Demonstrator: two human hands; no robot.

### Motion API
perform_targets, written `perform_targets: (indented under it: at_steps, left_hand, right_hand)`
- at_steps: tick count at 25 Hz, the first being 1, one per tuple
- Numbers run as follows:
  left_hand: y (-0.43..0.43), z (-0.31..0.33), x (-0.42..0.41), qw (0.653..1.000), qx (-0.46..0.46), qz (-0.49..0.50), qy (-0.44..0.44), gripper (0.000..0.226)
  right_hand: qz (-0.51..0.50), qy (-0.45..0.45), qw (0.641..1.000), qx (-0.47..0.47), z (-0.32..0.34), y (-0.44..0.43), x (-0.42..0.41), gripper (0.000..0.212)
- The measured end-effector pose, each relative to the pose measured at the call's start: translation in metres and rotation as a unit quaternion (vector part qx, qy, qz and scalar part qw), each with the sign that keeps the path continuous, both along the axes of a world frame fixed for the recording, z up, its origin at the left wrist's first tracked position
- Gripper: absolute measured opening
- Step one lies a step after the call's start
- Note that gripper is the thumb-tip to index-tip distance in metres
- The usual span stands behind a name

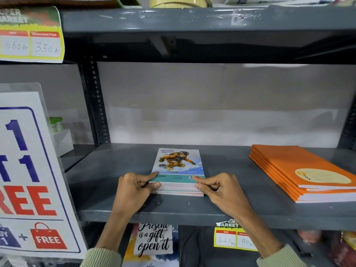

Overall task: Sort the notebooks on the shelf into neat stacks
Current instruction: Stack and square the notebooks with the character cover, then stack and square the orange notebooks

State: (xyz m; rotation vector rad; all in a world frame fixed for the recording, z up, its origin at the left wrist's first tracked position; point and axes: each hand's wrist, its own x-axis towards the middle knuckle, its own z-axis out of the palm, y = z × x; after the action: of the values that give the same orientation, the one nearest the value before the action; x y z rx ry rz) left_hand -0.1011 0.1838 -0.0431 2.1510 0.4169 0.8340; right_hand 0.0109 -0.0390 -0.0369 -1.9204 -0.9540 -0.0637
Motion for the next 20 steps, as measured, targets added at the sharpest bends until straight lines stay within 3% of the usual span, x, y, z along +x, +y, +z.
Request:
perform_targets:
  at_steps: [5,10,15,20]
  left_hand:
    - [-0.004,0.006,-0.008,1.000,-0.009,-0.004,0.009,0.047]
    - [-0.037,0.012,0.007,0.994,0.100,0.038,0.000,0.079]
    - [-0.111,0.029,0.054,0.993,0.116,-0.021,-0.028,0.077]
    - [-0.202,0.033,0.107,0.992,0.108,-0.050,-0.037,0.064]
  right_hand:
    - [-0.025,-0.011,0.999,0.016,-0.001,0.000,0.000,0.034]
    - [-0.084,-0.092,0.992,0.009,0.002,-0.016,0.006,0.060]
    - [-0.153,-0.162,0.974,0.028,0.023,-0.073,0.025,0.057]
    - [-0.192,-0.157,0.969,0.005,0.031,-0.154,0.069,0.054]
